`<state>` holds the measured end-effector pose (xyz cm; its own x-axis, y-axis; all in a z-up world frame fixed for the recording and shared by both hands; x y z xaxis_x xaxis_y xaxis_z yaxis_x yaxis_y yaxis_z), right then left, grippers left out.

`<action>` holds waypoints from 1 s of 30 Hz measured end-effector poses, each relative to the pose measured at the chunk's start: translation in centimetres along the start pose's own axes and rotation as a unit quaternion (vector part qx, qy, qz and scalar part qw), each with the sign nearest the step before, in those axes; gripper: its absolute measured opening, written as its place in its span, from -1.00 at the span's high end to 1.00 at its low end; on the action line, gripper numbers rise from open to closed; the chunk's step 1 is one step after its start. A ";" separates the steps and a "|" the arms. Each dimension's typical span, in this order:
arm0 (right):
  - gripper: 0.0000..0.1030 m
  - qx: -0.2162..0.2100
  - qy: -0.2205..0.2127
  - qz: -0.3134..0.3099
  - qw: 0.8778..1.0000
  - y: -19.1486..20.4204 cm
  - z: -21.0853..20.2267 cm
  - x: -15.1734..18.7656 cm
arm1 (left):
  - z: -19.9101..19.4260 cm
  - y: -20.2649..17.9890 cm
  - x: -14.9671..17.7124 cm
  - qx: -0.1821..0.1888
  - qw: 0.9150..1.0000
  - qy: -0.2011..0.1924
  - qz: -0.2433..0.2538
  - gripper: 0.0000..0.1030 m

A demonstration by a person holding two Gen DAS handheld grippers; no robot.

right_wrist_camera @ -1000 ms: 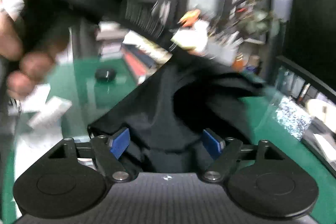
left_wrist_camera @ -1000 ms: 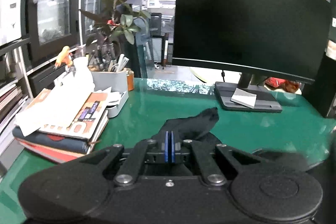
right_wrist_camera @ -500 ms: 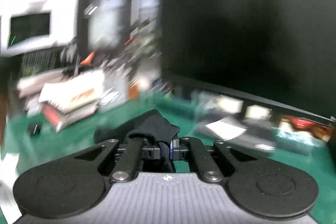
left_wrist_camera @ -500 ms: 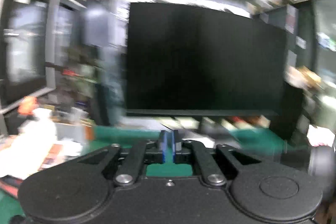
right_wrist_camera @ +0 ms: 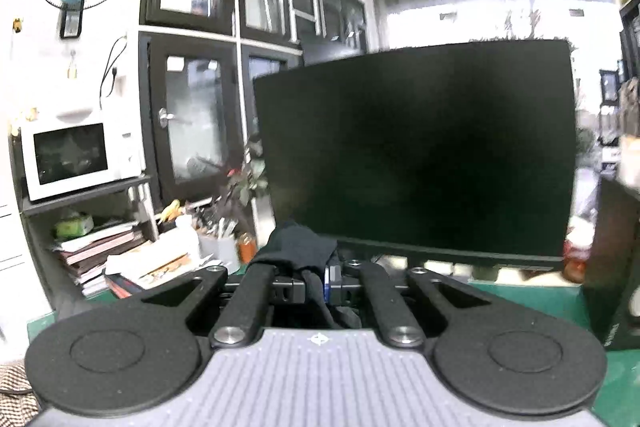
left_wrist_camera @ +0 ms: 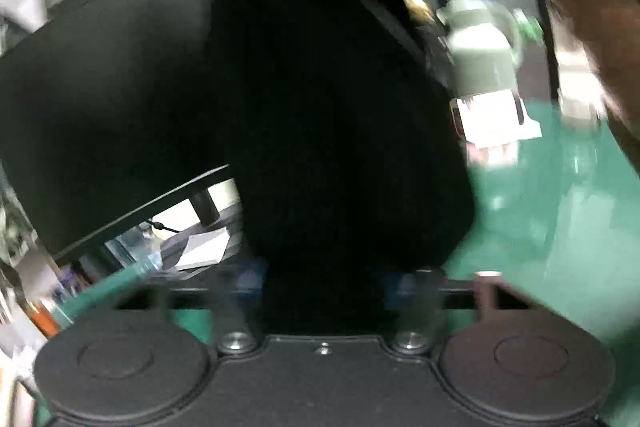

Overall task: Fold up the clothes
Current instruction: 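Lift the black t-shirt up with both grippers and shake it open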

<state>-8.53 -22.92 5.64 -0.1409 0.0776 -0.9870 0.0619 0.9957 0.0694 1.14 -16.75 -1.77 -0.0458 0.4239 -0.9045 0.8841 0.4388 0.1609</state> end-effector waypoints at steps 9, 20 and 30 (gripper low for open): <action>0.91 0.038 -0.084 0.043 0.995 -3.5 -6.2 -1.6 | -3.8 0.9 -4.3 0.056 0.992 -0.076 -0.086 0.79; 0.85 0.130 -0.037 0.089 0.987 -10.2 -5.4 2.6 | -0.1 1.1 -2.8 0.091 0.986 -0.007 -0.137 0.76; -0.80 0.258 0.111 0.104 0.954 -18.0 1.2 12.9 | 5.7 6.4 4.6 -0.015 0.977 0.089 -0.194 0.29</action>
<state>-10.25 -39.91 -8.54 -0.2738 0.3373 -0.9007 0.5815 0.8040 0.1244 9.24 -16.53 -7.19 -0.4561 0.3510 -0.8178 0.7708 0.6152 -0.1659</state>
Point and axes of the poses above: each gripper's, at about its wrist camera, not at the fingertips, and z roughly the way its jaws point, y to its left, x to its underside, the point moved 8 cm from there along z, roughly the way its jaws point, and after that the axes turned 3 degrees about -z, right-handed, at the moved point
